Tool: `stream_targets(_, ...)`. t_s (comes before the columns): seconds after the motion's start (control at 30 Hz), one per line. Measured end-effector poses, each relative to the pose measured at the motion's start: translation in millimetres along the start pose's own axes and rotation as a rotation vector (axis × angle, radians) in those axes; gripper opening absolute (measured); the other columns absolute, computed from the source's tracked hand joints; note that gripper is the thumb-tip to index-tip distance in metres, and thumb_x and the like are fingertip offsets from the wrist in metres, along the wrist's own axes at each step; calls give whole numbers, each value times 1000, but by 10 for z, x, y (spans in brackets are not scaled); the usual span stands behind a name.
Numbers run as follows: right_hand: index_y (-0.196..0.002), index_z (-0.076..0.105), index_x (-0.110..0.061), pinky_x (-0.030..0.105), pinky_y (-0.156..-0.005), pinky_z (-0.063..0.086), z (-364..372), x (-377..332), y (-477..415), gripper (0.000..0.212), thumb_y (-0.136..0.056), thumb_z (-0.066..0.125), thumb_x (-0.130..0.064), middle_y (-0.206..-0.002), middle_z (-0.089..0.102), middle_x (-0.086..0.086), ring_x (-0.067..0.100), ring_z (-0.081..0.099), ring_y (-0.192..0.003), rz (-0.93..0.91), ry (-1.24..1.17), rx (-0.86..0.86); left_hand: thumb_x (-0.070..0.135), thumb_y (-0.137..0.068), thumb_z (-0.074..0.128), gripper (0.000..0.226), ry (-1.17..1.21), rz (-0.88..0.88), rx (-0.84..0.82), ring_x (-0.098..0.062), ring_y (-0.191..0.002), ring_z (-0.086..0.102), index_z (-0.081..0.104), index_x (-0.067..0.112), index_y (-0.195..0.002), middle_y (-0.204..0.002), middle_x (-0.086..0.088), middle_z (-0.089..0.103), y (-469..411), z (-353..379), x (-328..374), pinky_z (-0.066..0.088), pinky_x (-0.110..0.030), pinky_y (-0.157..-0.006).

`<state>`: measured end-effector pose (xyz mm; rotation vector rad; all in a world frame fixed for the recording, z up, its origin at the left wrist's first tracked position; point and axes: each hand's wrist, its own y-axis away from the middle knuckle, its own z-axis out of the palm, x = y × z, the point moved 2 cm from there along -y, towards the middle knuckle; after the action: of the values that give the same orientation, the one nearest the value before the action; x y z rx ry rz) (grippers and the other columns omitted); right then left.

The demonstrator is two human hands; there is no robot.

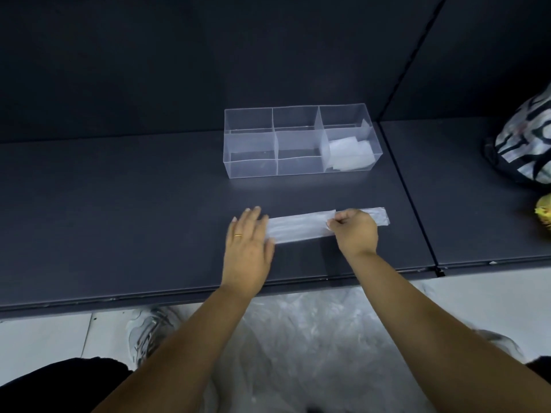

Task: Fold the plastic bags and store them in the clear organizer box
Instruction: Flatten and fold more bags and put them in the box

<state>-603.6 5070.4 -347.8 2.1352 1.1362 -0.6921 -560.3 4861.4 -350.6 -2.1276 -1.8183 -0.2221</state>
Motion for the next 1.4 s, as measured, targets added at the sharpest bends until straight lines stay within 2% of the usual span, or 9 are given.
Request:
stream_targets(0.1,-108,64,-14,33,-88,39,3,-85,76,22,-86,64,-14,-110,65,6,27,57,-109,-37,200,68,57,-96,15,72,-162,11,-260,-21,-147,-10,0,16,-153,-161,-2,-6,106,213,-23,-11,-37,-118)
stream_targets(0.2,-125,58,-12,41,-107,30,117,-247,336,42,-84,61,-7,-132,51,11,31,43,-126,-456,308,188,64,-86,-5,79,-260,14,-292,-22,-145,-18,-15,16,-149,-156,-1,-21,142,284,-55,-18,-37,-115)
stream_targets(0.33,-150,26,-10,34,-121,-1,507,-145,701,53,-102,38,-28,-159,18,6,20,10,-148,-857,435,-352,59,-91,-5,69,-260,36,-310,-21,-140,-31,-25,18,-143,-157,-2,-23,139,305,-88,-26,-35,-111)
stream_targets(0.5,-153,-3,-16,25,-112,-22,237,300,301,74,-97,24,-56,-160,-11,-1,9,-20,-143,-742,662,-273,61,-89,5,82,-223,37,-273,-29,-147,7,14,8,-151,-158,-10,9,128,240,-24,5,-44,-119)
stream_targets(0.63,-153,2,-13,25,-114,-17,-178,531,-74,73,-98,29,-52,-161,-8,3,14,-11,-147,-584,689,-205,63,-90,-5,86,-231,38,-304,-30,-146,13,20,7,-150,-158,-11,16,126,216,-15,12,-46,-119)
stream_targets(0.73,-149,30,-8,31,-119,4,-460,577,-316,55,-102,38,-35,-159,20,7,21,15,-147,-468,471,-67,62,-91,-8,88,-244,37,-303,-31,-144,21,27,5,-148,-156,-13,24,121,197,-2,18,-47,-117)
stream_targets(0.87,-121,62,-14,34,-99,27,-644,484,-582,30,-93,59,-26,-127,50,7,28,42,-119,-331,303,40,64,-90,-11,90,-242,43,-309,-31,-145,17,24,6,-149,-157,-12,21,115,195,-3,14,-45,-118)
stream_targets(1.17,-87,69,-10,29,-86,34,-681,445,-579,14,-90,64,-23,-103,56,6,23,50,-99,-311,373,-20,67,-85,-17,91,-257,84,-327,-26,-147,2,9,10,-152,-160,-7,6,95,199,-65,0,-41,-119)
stream_targets(1.4,-95,65,4,19,-54,50,-1030,627,-192,15,-86,68,-8,-61,65,9,13,62,-55,94,-311,-366,70,-83,-15,84,-282,330,-413,-16,-146,-13,-6,20,-151,-160,3,-5,-180,127,-357,-5,-38,-120)
